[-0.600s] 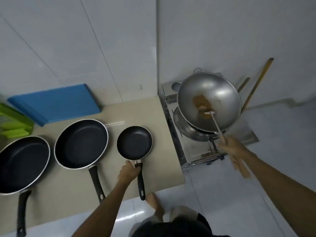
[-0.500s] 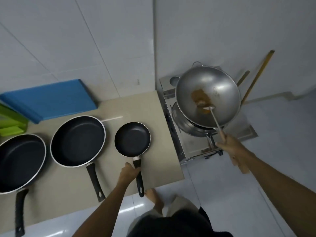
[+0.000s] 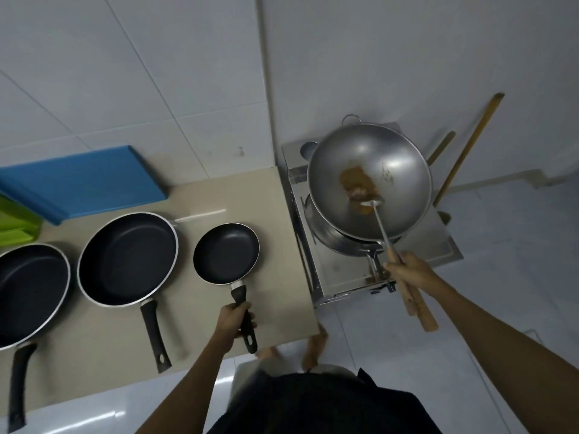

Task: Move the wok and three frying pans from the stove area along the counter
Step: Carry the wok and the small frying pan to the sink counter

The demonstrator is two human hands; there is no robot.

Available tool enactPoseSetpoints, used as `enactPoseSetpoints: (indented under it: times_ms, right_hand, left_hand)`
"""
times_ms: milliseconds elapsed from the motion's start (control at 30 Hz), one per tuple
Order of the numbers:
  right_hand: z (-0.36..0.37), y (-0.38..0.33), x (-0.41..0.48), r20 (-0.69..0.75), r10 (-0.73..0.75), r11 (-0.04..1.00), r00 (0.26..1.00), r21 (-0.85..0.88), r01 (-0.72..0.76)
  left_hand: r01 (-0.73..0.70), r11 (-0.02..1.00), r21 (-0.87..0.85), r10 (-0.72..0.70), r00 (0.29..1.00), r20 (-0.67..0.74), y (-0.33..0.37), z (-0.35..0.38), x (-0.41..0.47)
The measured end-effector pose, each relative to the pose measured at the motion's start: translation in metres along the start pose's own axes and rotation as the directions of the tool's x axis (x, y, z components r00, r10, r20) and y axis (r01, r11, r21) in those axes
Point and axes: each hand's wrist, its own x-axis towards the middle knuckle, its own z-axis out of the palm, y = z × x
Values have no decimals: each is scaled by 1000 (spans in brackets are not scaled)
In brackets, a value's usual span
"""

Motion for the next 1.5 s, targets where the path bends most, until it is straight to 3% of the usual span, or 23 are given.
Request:
enactPoseSetpoints:
  times_ms: [133,333,433,633,800,867,1200,1500]
  right_hand:
    - [0,4,5,81,-18,971,997,238,-2]
    - [0,18,3,224,6,884,975,455,-110]
    - [0,23,3,254,2,857,967,499,-133]
    - [-1,26,2,321,-14,797,947,576,-183]
    - [2,33,-1,440,-46,635,897,706,-314]
    - [4,32,-3,451,-49,615,891,717,-329]
    - [13,14,-23,389,-18,679,921,681,-274]
    - [43,-23,-84,381,-77,761,921,620,-193]
  left_hand:
    - [-112,975,-190,105,993,-47,9,13,-9]
    - [29,889,-458,22,994,105,16,25,-11]
    - [23,857,-515,49,991,125,24,25,-14]
    - [-71,873,-483,127,988,83,22,39,-27]
    - [-148,882,-447,212,973,97,24,49,-44]
    - [-189,894,-407,246,965,91,26,51,-49]
    - [-323,880,-349,353,935,23,44,50,-75]
    - [-438,874,-209,430,899,-89,23,-5,-95]
